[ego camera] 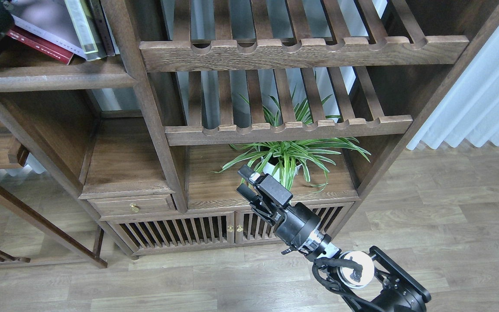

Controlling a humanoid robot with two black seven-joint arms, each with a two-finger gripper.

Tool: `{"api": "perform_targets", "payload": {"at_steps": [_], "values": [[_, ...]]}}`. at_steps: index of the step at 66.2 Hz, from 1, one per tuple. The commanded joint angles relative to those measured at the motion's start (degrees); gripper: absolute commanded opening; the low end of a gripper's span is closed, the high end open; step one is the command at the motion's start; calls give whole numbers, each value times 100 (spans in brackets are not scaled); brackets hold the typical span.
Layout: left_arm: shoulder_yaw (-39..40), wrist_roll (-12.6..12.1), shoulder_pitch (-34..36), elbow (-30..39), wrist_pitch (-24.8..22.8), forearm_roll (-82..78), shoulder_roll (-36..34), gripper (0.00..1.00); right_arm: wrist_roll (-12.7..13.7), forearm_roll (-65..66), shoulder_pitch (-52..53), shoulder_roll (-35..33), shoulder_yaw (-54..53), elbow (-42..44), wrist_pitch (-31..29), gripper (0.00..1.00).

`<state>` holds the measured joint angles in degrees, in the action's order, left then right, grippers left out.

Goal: Organize books on shelf

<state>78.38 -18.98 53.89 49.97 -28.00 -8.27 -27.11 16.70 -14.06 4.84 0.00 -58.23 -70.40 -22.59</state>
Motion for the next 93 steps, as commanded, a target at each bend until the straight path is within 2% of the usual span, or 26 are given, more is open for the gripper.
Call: {"api": "perform_targets", "payload": {"at_steps": [1,28,41,56,59,60,63,64,65,70,79,93], "values": [[2,0,43,-83,0,-16,-31,100,0,0,0,0,4,-9,0,98],[-139,0,69,-215,0,-60,39,100,0,0,0,0,4,-9,0,98],[-165,-18,122,-224,0,-60,48,95,0,0,0,0,4,-9,0,98],[-235,-115,122,-198,0,27,-49,70,0,0,0,0,-4,-1,0,98],[-227,-115,113,-198,0,54,-49,59,0,0,0,0,4,-9,0,98],[-227,-115,104,-198,0,89,-49,51,0,0,0,0,4,-1,0,98],[-218,-123,78,-198,0,194,-58,36,0,0,0,0,4,0,0,98],[-226,-123,78,-215,0,316,-66,27,0,0,0,0,4,0,0,98],[-235,-132,69,-224,0,387,-75,22,0,0,0,0,-4,0,0,98],[-402,-220,60,-259,0,721,-119,10,0,0,0,0,-4,0,0,98],[-604,-405,51,-259,0,871,-321,5,0,0,-9,0,-13,0,-8,98],[-631,-405,51,-294,0,854,-357,5,0,0,-9,0,-5,0,-8,98]]}}
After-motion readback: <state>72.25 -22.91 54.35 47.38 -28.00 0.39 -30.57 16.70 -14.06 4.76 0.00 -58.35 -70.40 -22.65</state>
